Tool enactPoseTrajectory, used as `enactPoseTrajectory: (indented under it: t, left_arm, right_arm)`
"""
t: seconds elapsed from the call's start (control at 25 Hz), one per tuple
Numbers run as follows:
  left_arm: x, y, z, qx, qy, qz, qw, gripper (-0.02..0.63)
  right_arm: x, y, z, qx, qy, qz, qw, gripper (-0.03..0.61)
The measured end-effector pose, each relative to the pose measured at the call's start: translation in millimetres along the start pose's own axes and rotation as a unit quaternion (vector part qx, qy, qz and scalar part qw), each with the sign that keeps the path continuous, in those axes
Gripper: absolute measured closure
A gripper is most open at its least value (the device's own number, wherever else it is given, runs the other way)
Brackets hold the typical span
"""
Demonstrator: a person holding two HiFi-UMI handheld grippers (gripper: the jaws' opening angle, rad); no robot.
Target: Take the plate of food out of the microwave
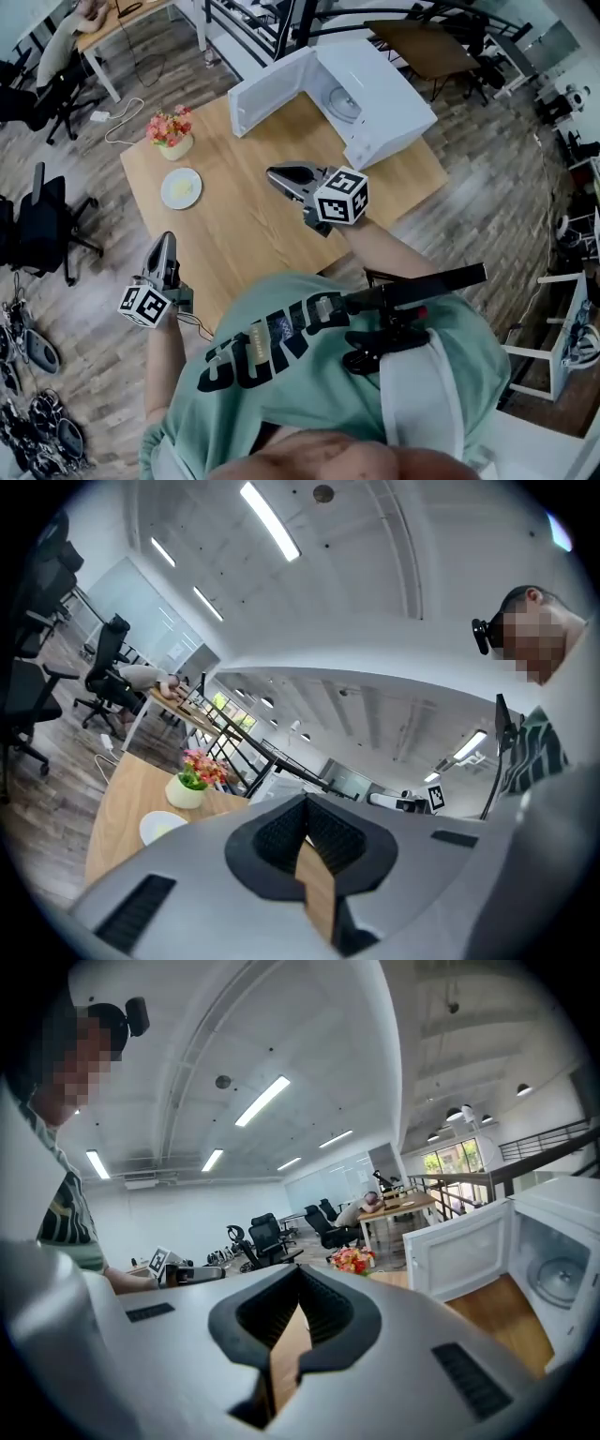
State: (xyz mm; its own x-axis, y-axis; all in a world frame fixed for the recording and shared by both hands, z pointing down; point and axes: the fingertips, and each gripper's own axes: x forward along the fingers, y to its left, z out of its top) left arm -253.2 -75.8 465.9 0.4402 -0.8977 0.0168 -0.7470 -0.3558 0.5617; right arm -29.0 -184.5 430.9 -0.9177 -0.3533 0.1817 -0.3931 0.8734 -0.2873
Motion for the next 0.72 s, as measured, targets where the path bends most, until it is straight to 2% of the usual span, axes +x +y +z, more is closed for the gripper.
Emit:
enactPoseTrajectory:
  t: [0.16,0.32,0.48,0.72]
  left_arm:
    - [35,-37,-17,-0.003,0.023,-0.046,0.9987,0.611]
    - [69,-78,-34,0.02,0.056,-0.079,0.9951,0.611]
    - [101,-119,-52,0.038,0.07,-0.089,0.9928,0.61]
    - [153,-193,-87,0.049,0.061,-0.103,0.9916,0.61]
  right_arm:
    - [-45,-14,4,0.003,-0.013,-0.037,0.999,0.572]
    - [-91,-29,12,-0.002,-0.028,-0.052,0.998,0.572]
    - [-146,-45,11,-0.011,-0.035,-0.054,0.998,0.572]
    - [-238,-77,15,-0.015,-0.049,-0.052,0.997,0.572]
